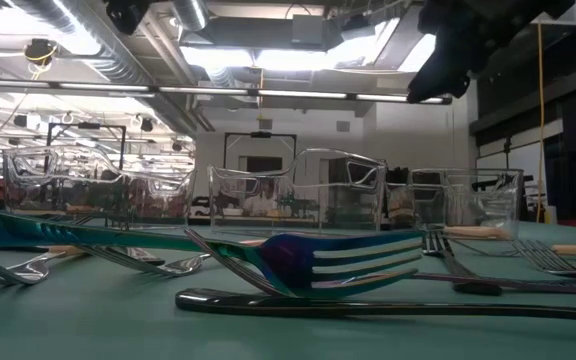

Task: Sort silverware by color (type)
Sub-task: Put the black fork into the left transparent bin

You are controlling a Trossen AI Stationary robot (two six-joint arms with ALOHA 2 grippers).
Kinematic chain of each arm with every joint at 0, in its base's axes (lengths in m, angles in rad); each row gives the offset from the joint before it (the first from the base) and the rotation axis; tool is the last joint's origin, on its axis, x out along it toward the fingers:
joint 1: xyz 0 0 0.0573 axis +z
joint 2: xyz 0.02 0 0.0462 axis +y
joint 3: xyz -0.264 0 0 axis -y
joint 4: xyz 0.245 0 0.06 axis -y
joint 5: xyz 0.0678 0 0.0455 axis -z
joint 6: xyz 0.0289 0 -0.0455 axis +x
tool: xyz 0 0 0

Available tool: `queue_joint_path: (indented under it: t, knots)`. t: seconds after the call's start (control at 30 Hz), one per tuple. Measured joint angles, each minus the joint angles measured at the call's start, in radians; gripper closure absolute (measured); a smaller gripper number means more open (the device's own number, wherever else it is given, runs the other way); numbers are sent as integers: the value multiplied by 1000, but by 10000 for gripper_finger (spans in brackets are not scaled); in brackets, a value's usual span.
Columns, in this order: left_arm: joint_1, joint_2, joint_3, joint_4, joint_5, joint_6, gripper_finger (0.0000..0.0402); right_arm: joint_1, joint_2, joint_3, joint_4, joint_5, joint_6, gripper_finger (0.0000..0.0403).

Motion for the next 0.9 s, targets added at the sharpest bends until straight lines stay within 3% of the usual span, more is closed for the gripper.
queue_joint_path:
  t: [0.2,0.47,0.67,0.9]
  knots:
    - [-77,155,157,-351,39,-264,356,40,0,0,0,2,-8,260]
    - [-130,288,177,-592,177,-625,356,41,0,0,1,17,-24,260]
    - [-134,380,176,-741,311,-668,356,41,0,0,1,24,-24,260]
    - [-134,475,176,-833,340,-665,356,41,0,0,0,24,-24,260]
